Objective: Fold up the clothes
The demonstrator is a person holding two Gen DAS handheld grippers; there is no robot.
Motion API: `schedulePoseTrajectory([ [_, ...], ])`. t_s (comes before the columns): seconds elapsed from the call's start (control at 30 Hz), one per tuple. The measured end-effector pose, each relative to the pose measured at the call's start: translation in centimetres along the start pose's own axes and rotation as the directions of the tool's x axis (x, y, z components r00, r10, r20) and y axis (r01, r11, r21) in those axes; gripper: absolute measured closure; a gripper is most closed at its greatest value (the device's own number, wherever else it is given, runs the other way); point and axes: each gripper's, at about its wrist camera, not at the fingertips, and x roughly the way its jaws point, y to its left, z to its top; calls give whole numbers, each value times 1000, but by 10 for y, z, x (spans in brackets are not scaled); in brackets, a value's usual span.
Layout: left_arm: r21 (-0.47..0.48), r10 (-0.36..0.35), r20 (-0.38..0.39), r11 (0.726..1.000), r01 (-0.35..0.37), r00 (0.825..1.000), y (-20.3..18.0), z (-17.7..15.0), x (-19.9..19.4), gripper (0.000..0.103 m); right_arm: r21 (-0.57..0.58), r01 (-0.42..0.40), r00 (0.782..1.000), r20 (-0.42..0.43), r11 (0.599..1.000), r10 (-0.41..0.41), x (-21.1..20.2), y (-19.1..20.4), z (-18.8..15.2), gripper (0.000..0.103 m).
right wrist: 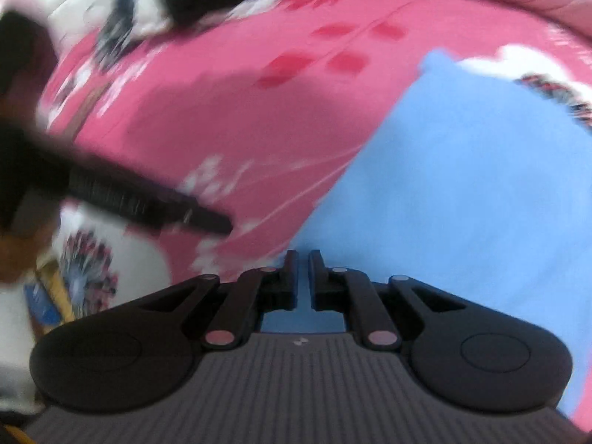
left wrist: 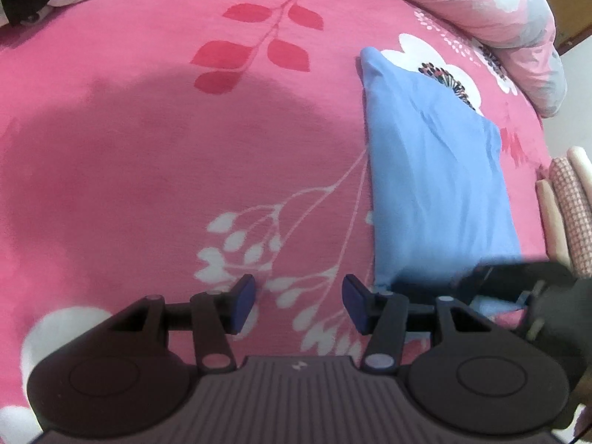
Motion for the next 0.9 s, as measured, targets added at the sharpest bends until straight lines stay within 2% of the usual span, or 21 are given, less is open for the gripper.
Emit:
schedulePoseTrajectory([
  [0.07,12,9,1,1000,-9,1000,1,1,-2,48,-46,-60,998,-36,997,58,1,19,-14,97],
  [0.13,22,18,0,1000,-18,1000,1,2,-1,48,-26,-152,984,-100,988,149,-5,29,-22,99],
  [0.23,22,25,1,999,-25,1000,0,4,1,48,-50,-99,995,-18,994,98,-19,28,-14,99],
  [0.33,35,19,4,999,-20,1000,-5,7,2,48,38,43,995,84,998,-46,-22,-4,5,97],
  [0.4,57,0,0,998,0,1000,-13,9,4,48,107,101,992,63,989,-108,-23,-25,-6,96],
  [0.57,170,-56,-14,984,58,998,-43,8,13,46,102,50,997,-67,994,-43,-58,-34,-60,96],
  [0.6,195,-66,-21,978,69,998,-49,6,15,46,121,51,997,-59,991,-44,-67,-40,-61,97],
  [0.67,246,-70,-34,966,76,997,-61,2,20,46,146,105,994,14,984,-108,-84,-61,-56,97],
  [0.73,294,-52,-42,954,62,998,-72,-3,26,45,167,168,981,67,972,-181,-90,-84,-49,96],
  [0.8,335,-25,-43,941,38,999,-78,-8,32,45,187,222,969,62,957,-238,-85,-109,-50,96],
  [0.9,357,-17,-45,934,32,999,-79,-12,33,45,179,240,970,2,954,-244,-85,-122,-85,97],
])
